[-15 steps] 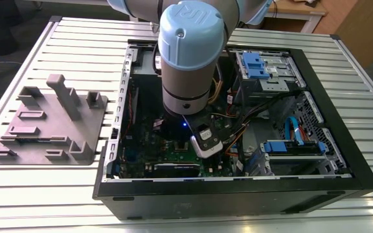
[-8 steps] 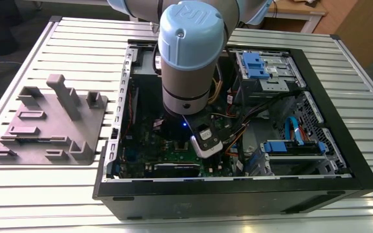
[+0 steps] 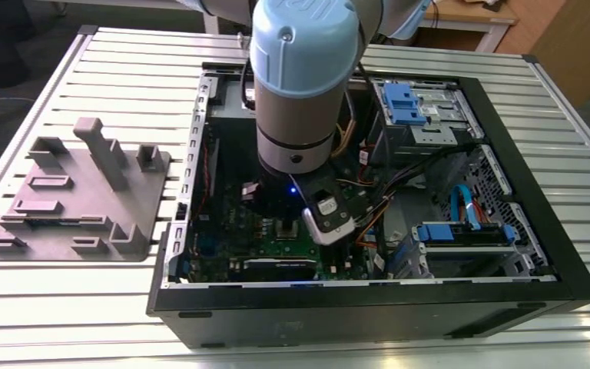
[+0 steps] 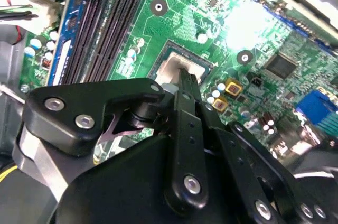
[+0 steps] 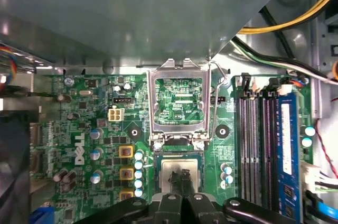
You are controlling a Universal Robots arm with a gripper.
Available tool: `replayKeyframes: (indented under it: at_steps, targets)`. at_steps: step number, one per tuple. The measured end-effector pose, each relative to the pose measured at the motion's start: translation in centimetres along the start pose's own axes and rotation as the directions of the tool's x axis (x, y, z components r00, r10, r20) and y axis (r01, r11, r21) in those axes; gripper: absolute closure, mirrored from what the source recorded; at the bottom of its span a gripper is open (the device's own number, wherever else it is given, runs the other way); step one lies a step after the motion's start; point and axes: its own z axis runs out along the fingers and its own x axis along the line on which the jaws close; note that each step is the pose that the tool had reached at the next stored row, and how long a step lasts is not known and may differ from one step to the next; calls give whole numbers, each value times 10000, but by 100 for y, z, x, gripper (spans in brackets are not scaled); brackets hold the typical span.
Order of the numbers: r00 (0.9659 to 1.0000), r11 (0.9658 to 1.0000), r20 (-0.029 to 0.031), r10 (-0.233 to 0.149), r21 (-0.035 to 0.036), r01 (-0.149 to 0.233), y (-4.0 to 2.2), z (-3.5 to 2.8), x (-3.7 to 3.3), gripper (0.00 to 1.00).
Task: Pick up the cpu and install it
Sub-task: 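Place the cpu into insertion slot, then close the cpu cover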
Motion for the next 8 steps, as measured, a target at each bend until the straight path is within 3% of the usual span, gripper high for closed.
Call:
replayKeyframes:
  at_steps: [4, 8]
  targets:
    - [10000, 10000, 0, 0, 1, 0, 5, -94, -3, 89]
    - [10000, 10000, 0, 0, 0, 0, 6, -106, -3, 89]
